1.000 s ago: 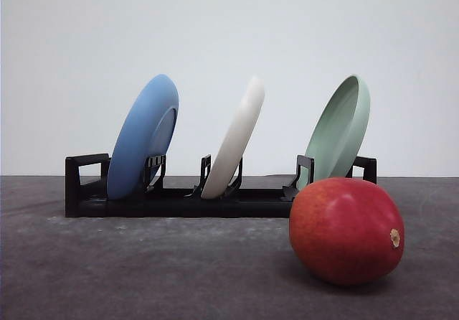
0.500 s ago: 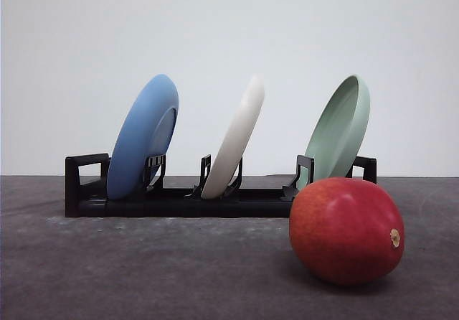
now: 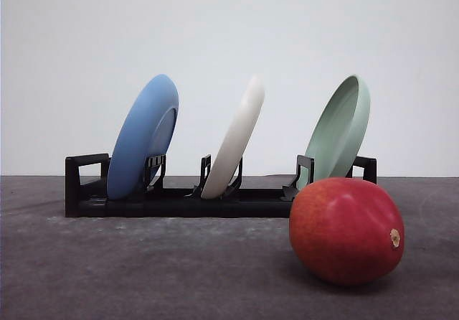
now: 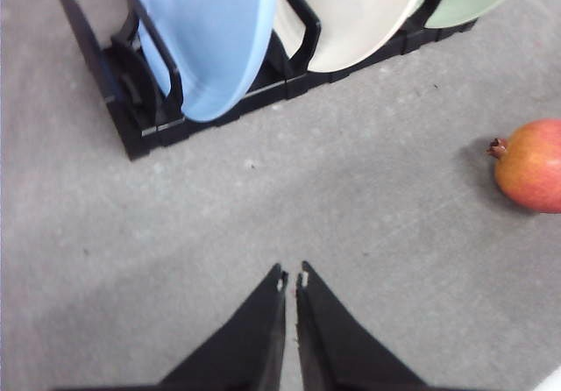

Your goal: Place pomegranate in white plate

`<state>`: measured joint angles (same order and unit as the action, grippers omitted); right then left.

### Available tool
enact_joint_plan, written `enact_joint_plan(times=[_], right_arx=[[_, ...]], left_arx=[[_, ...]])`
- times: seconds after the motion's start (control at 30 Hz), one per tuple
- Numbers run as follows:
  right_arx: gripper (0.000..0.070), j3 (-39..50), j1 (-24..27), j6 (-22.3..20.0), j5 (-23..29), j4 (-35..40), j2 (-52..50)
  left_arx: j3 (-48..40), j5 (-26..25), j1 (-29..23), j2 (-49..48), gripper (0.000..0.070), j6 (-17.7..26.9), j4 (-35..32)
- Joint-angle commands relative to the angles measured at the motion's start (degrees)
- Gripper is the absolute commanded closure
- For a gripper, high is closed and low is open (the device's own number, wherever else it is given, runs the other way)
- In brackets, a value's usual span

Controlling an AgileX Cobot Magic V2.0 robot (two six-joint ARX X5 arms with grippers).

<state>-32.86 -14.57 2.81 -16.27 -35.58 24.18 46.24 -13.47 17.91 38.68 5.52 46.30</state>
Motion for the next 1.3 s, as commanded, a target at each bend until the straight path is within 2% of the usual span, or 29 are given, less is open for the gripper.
enact_joint_plan(times=[0.0,0.07,0.13,0.3,0.4,0.57,0.77,1.07,1.27], right_arx=[[0.0562,-1.1,-0.2,-0.7,0.2,0.9,0.0],[0.0421,-1.1,-0.2,-0.7,0.2,1.2,0.0],[0.0344,-1.1,-0.2,-0.7,0.2,1.3,0.0],[0.0341,-1.1,-0.2,-0.7,0.1,1.3,0.0],[0.0341,-1.1,-0.2,-0.7,0.1,1.6,0.0],[0.0341,-1.1,-0.2,-0.6,-0.3,2.6,0.0],[0.0341,-1.4,-0.2,-0.5,-0.3,3.3,0.0],[0.0341,-1.4,-0.2,-0.4,-0.3,3.4,0.0],[0.0341,-1.4,-0.2,-0.4,-0.3,3.4,0.0]], left_arx=[[1.4,-0.1,0.4,0.2,0.0438,1.6,-1.3],[1.6,-0.1,0.6,0.2,0.0229,1.6,-1.5],[2.0,-0.1,1.0,0.3,0.023,1.6,-1.6],[2.2,-0.2,3.6,0.5,0.023,3.9,-3.4],[2.2,-0.2,6.7,1.6,0.0231,5.7,-5.6],[2.2,0.6,12.9,6.0,0.0233,5.9,-11.4],[2.2,4.8,19.2,14.5,0.0237,5.8,-23.3],[2.2,10.5,24.9,29.7,0.0237,5.5,-47.5],[5.3,14.2,26.8,40.8,0.0237,2.3,-55.1]])
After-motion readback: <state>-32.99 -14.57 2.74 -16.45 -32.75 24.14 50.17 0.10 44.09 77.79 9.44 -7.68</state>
